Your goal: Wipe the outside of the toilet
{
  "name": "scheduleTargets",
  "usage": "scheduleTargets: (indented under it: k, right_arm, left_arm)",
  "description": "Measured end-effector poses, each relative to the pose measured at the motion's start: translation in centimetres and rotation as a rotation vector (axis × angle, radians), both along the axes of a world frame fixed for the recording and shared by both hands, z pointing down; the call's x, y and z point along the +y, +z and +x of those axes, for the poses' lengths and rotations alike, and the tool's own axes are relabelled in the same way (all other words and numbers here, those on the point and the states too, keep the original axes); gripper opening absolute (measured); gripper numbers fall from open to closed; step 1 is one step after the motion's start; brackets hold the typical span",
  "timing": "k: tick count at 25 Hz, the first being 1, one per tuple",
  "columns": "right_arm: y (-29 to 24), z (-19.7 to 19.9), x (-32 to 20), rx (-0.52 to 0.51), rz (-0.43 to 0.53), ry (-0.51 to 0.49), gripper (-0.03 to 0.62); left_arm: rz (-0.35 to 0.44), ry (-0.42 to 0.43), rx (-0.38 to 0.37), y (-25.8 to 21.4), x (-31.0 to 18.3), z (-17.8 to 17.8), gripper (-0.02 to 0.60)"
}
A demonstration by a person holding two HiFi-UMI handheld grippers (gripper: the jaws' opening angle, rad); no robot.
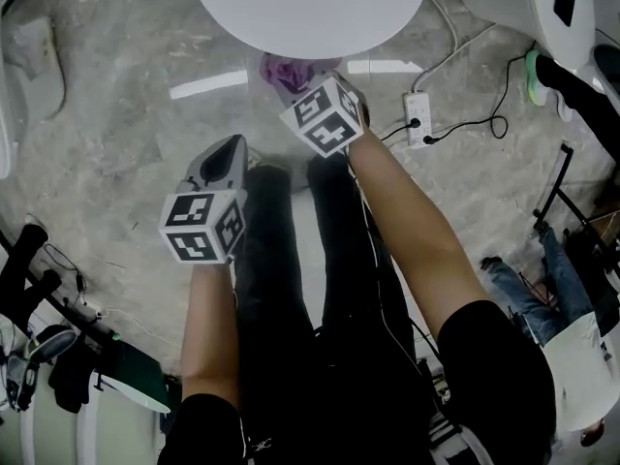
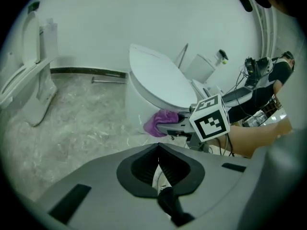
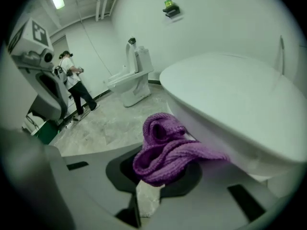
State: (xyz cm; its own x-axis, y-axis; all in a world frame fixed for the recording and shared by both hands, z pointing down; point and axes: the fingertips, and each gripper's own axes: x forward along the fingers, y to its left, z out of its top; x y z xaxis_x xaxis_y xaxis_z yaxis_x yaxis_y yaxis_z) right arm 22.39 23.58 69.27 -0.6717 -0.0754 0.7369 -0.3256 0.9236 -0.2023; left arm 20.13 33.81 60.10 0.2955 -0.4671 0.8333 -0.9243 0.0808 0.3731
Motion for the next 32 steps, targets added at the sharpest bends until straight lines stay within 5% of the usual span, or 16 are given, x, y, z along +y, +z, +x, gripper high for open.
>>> scheduleTargets:
  k: [12, 23, 32]
  right_arm:
    - [0.0, -9.8, -2.1, -0.068, -0.047, 0.46, 0.063]
    - [0.4, -14.6, -5.1, -0.039, 0.052, 0.64, 0.063]
    - [0.1, -16.3, -7.4, -0.053, 0.094, 0.758, 0.063]
  left_arm:
    - [0.056, -0.093, 0.069, -1.2, 3.6, -11.2, 0.006]
    - [0.064, -0.096, 0.117, -0.7, 4.8, -18.4, 0.006]
    - [0.071, -0.1, 0.116, -0.2, 3.7, -21.0, 0.006]
